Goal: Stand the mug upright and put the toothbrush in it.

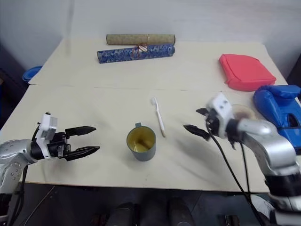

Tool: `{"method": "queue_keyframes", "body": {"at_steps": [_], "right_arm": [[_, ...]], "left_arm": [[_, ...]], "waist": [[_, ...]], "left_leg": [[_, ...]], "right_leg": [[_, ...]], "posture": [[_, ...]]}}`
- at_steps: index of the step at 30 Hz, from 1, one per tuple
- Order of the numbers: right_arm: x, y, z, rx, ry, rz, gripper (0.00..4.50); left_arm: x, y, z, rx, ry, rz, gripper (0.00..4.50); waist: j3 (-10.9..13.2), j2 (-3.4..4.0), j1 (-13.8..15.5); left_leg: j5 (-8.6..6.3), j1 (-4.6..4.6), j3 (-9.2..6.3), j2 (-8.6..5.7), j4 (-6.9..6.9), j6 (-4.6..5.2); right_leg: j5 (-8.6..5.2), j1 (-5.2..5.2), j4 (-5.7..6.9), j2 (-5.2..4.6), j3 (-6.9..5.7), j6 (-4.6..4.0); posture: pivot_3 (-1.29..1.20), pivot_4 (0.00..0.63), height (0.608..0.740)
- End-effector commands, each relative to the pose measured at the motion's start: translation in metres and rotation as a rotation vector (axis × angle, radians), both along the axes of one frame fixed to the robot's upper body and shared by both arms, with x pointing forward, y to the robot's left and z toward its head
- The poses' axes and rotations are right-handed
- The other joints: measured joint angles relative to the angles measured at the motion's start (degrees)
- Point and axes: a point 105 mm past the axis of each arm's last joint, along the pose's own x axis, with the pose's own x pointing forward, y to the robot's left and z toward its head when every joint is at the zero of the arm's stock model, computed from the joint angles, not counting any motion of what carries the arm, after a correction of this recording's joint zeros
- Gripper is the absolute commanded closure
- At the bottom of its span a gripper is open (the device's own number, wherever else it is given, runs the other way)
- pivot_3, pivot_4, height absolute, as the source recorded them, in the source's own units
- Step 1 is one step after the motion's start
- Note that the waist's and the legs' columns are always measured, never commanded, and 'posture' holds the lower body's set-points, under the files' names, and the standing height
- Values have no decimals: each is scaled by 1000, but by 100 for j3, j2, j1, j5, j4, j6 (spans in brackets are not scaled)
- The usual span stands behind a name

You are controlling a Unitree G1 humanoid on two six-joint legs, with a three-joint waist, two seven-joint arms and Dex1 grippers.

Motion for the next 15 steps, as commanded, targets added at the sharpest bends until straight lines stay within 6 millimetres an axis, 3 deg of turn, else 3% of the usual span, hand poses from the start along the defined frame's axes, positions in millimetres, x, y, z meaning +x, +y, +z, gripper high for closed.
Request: {"method": "queue_keyframes", "body": {"at_steps": [1, 6, 12, 15], "right_arm": [[19, 26, 6, 11, 86, -17, 0], [39, 88, 3, -4, 253, 24, 0], [64, 100, -28, -169, 242, -39, 0], [72, 97, -31, -216, 219, -64, 585]], "left_arm": [[-3, -6, 12, -4, -74, -28, 11], [0, -10, 9, 1, -120, -23, 11], [3, -13, 7, 8, -139, -16, 11], [4, -14, 7, 20, -152, -19, 0]], "waist": [[0, 0, -25], [-1, -2, -160], [-3, -4, -264], [-8, -12, -304]], "left_leg": [[1, -12, 4, 0, 3, 0], [4, -21, 11, 1, 14, -3], [0, -26, 8, -9, 37, 3], [-3, -23, 9, -13, 66, 8]], "right_leg": [[0, -15, 7, 0, 2, 0], [1, -37, 63, 1, 3, -1], [1, -32, 72, -9, -4, -1], [2, -24, 84, -15, -5, 1]], "posture": [[0, 150, 740], [0, 150, 740], [0, 150, 740], [0, 150, 740]]}}
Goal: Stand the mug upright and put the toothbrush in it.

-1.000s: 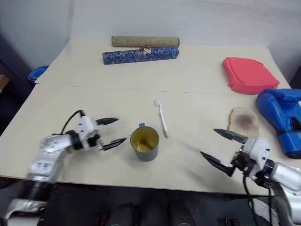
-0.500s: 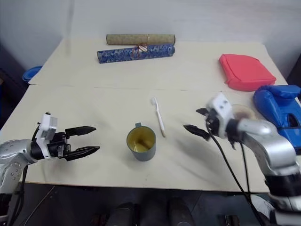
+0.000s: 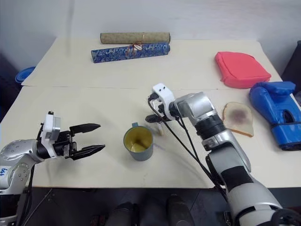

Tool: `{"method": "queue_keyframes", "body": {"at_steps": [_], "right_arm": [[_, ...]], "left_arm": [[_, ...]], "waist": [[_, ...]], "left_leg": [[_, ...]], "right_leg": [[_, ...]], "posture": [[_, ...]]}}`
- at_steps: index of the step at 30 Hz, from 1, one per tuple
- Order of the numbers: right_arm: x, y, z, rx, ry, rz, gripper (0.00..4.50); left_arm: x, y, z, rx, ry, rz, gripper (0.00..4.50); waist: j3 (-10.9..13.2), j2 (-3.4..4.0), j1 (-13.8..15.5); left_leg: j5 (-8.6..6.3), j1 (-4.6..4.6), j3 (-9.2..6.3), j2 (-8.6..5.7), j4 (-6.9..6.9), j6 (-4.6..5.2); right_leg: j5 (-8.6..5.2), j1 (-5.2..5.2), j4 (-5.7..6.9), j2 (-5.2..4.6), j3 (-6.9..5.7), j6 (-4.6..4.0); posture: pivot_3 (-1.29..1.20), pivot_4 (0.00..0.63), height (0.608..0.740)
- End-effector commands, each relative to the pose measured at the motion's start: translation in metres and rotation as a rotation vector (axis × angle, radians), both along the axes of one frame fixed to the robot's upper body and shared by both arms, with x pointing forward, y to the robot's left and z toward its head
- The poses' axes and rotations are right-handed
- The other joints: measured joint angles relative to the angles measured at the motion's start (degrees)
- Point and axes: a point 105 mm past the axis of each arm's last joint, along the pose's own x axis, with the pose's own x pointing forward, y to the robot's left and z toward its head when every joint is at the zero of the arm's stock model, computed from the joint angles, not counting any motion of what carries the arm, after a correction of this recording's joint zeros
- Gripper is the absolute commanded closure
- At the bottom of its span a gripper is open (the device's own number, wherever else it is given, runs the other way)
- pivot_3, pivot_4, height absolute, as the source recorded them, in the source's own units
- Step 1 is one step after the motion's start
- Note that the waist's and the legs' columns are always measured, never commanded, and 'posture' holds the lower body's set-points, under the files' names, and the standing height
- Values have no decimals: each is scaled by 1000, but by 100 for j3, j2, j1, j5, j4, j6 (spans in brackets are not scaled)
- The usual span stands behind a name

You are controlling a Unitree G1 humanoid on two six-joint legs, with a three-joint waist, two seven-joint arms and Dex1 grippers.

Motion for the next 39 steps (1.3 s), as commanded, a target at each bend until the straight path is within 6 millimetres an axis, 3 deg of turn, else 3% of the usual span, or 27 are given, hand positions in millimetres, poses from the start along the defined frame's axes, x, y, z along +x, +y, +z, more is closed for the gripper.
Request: {"method": "queue_keyframes", "body": {"at_steps": [1, 8, 11, 12, 13, 16, 19, 21, 25, 28, 33, 39], "right_arm": [[11, -15, -12, -82, -12, -60, 994], [10, -25, -11, -121, 10, -23, 3265], [13, -36, -2, -93, -19, -14, 4230], [14, -37, 6, -44, -53, 5, 4345], [16, -40, 19, 10, -115, 34, 4345], [10, -49, 82, 289, -385, 178, 4345], [-31, -63, 142, 661, -608, 383, 4345], [-61, -68, 155, 817, -639, 492, 4345], [-125, -49, 155, 1031, -574, 659, 4345], [-159, -27, 137, 1091, -514, 714, 4345], [-164, -7, 104, 1061, -562, 663, 4345], [-162, 8, 98, 1048, -615, 693, 4345]], "left_arm": [[0, -1, 4, 21, -42, -1, 0], [0, -1, 2, 29, -50, -9, 0], [1, -6, 4, 26, -76, -29, 0], [1, -7, 6, 25, -102, -37, 0], [1, -10, 7, 18, -108, -47, 0], [-3, -18, 9, -16, -99, -85, 0], [-7, -22, 11, -41, -86, -118, 0], [-8, -22, 11, -44, -77, -126, 0], [-6, -17, 5, -31, -52, -118, 0], [-5, -14, 2, -25, -42, -108, 0], [-4, -12, 0, -21, -33, -97, 0], [-4, -8, -1, -19, -30, -85, 0]], "waist": [[0, 0, -15], [0, 0, -8], [0, 0, 18], [0, 0, 29], [0, 0, 38], [4, 2, 40], [9, 11, 23], [8, 11, 0], [8, 11, 1], [11, 16, 12], [10, 16, 75], [11, 16, 84]], "left_leg": [[0, 1, 0, 0, 2, 0], [-3, 2, -4, 0, 2, 1], [-4, 2, -6, -1, -4, 0], [-4, 2, -6, -2, -4, 1], [-4, 1, -8, -3, -2, 1], [-6, -11, -12, -9, 4, 6], [-8, -46, -18, -9, 13, 9], [-8, -49, -22, 2, 14, 9], [-7, -46, -48, 22, 14, 5], [1, -47, -54, 20, 16, -9], [4, -45, -60, 8, 17, -12], [4, -46, -65, 2, 16, -11]], "right_leg": [[0, 0, 1, 0, 0, 0], [0, 0, 15, 0, 0, 0], [0, 0, 12, -1, -4, 0], [0, 0, 11, -2, -4, 0], [0, 1, 9, -4, -7, 0], [1, -1, 4, -9, -13, 2], [3, -23, 1, -8, -21, 6], [3, -24, -1, 6, -29, 6], [3, -17, -2, 17, -53, 5], [2, -18, 7, 17, -52, 4], [4, -12, 4, 11, -52, 3], [4, -13, 2, 8, -58, 2]], "posture": [[0, 150, 740], [0, 150, 740], [0, 150, 740], [0, 150, 740], [0, 150, 740], [0, 150, 740], [0, 150, 740], [0, 150, 740], [0, 150, 740], [0, 150, 740], [0, 150, 740], [0, 150, 740]]}}
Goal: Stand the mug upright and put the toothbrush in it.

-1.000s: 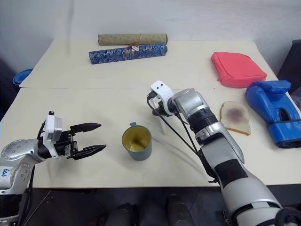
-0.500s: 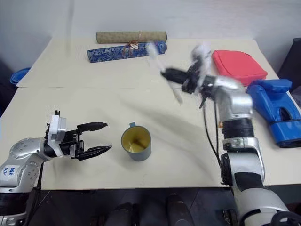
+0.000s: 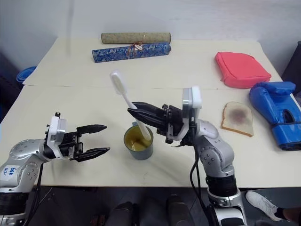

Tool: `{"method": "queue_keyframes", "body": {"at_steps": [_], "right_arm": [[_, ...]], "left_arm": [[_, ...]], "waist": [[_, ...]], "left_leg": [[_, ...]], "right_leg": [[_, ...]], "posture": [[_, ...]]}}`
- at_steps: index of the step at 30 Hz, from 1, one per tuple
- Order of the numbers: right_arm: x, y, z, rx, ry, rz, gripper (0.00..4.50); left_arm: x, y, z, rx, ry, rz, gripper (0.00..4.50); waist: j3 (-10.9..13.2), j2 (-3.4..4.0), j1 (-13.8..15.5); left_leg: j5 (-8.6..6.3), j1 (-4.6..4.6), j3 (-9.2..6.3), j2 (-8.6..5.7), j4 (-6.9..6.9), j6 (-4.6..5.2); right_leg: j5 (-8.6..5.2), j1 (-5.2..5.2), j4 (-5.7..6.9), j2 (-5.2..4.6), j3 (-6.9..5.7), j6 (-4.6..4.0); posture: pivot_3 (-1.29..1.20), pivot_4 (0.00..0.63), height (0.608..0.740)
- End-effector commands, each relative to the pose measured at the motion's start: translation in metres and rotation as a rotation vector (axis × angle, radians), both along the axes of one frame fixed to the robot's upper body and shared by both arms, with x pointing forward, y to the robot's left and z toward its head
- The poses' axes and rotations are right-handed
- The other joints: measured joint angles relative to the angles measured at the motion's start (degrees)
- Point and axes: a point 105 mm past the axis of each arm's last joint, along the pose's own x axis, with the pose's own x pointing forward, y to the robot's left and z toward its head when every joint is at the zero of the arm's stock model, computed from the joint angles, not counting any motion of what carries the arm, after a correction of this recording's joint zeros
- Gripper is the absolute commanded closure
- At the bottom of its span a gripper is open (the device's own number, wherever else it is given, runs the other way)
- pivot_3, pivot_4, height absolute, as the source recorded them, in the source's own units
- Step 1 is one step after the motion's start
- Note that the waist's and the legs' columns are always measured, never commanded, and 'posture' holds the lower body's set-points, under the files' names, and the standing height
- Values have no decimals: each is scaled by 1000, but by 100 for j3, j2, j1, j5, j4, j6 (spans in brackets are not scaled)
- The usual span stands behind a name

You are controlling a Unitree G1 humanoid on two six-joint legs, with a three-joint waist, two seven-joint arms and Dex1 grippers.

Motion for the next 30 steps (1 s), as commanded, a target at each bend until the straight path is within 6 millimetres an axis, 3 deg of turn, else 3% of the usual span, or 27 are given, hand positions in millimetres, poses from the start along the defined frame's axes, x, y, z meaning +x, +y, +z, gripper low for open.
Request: {"method": "queue_keyframes", "body": {"at_steps": [1, 4, 5, 7, 10, 14, 16, 20, 23, 30], "right_arm": [[-6, 9, 4, 22, -41, 31, 4345], [4, 10, -16, 22, 46, 16, 4345], [5, 10, -24, 3, 55, 15, 3614], [6, 9, -32, -26, 37, 11, 3047], [5, 7, -29, -31, -4, -2, 2110], [13, -32, -26, -134, -107, -107, 784], [17, -62, -38, -266, -135, -144, 56], [19, -117, -62, -516, -151, -171, 19], [17, -141, -72, -628, -169, -170, 19], [13, -165, -94, -770, -209, -155, 19]], "left_arm": [[-1, 5, 3, 21, -24, 13, 0], [-1, 5, 2, 23, -27, 16, 0], [-2, 4, 2, 24, -28, 14, 0], [-3, 4, 2, 26, -30, 13, 0], [-4, 7, 2, 32, -33, 19, 0], [-4, 24, 2, 104, -81, 87, 0], [-6, 34, -2, 148, -95, 121, 0], [-14, 54, -15, 257, -124, 192, 0], [-17, 63, -23, 301, -136, 229, 0], [-15, 66, -32, 361, -187, 272, 0]], "waist": [[0, 0, -4], [0, 0, -13], [0, 0, -14], [0, 0, -15], [0, 0, -12], [0, 0, -5], [0, 0, 22], [1, 0, 120], [1, 0, 131], [0, -1, 118]], "left_leg": [[0, 0, -1, 1, -1, 0], [0, 0, -6, 2, -1, -1], [1, 0, -8, 2, -2, -1], [1, 0, -8, 1, -2, -2], [1, -1, -6, 0, -1, -1], [1, -1, -10, 2, -1, -2], [-1, -1, -9, -3, -2, 1], [-8, 2, -6, -11, -4, 15], [-8, 2, -2, -10, -2, 18], [-6, 7, 6, -8, -1, 19]], "right_leg": [[0, 0, 0, 0, -1, 0], [0, 1, 0, 0, -5, 0], [0, 1, 0, 0, -7, 0], [0, 2, -2, 0, -7, 0], [0, 1, -2, -1, -7, 0], [0, 2, -2, 1, -9, 0], [0, 7, -13, -6, -9, 0], [0, 16, -54, -16, -13, 0], [0, 19, -59, -16, -12, 0], [0, 19, -46, -15, -7, 0]], "posture": [[0, 150, 740], [0, 150, 740], [0, 150, 740], [0, 150, 740], [0, 150, 740], [0, 150, 740], [0, 150, 740], [0, 150, 740], [0, 150, 740], [0, 150, 740]]}}
